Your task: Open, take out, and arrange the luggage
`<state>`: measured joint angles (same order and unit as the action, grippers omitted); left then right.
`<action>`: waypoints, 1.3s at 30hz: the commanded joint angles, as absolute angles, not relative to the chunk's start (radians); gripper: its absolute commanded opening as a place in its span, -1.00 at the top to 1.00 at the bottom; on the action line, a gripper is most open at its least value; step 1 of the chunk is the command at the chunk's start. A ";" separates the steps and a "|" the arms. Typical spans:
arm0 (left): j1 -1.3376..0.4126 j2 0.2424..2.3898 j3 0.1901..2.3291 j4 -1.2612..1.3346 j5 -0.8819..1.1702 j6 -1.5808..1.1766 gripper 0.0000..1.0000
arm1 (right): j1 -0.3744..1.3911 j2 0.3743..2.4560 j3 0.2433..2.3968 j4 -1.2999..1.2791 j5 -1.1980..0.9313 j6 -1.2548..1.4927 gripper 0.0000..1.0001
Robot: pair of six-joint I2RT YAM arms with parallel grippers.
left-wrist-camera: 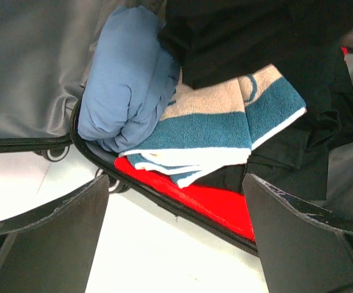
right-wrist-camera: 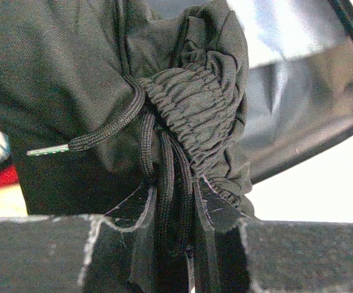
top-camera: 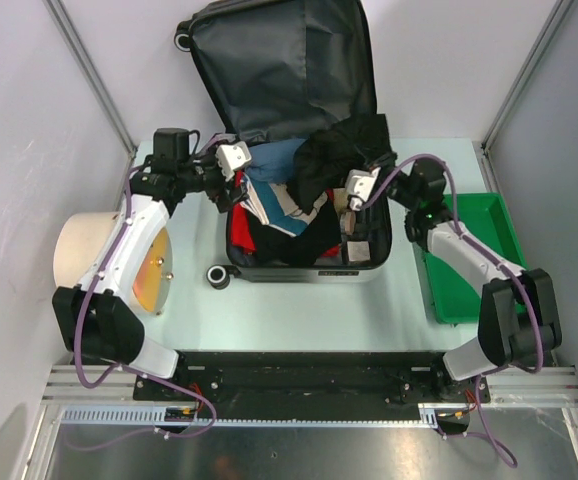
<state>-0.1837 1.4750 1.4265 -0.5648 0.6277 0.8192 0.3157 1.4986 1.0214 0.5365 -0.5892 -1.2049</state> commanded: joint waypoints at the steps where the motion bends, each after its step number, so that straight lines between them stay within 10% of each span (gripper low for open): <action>1: -0.186 1.486 1.476 -0.532 0.692 0.764 -0.91 | 0.186 1.424 1.055 0.548 -0.623 -1.216 1.00; 25: -0.227 1.580 1.548 -0.523 0.658 0.713 -0.94 | -0.376 1.784 1.474 0.717 -0.873 -1.154 1.00; 39: -0.270 1.603 1.543 -0.522 0.653 0.727 -0.95 | -0.660 1.391 1.101 -0.516 -1.140 -1.862 1.00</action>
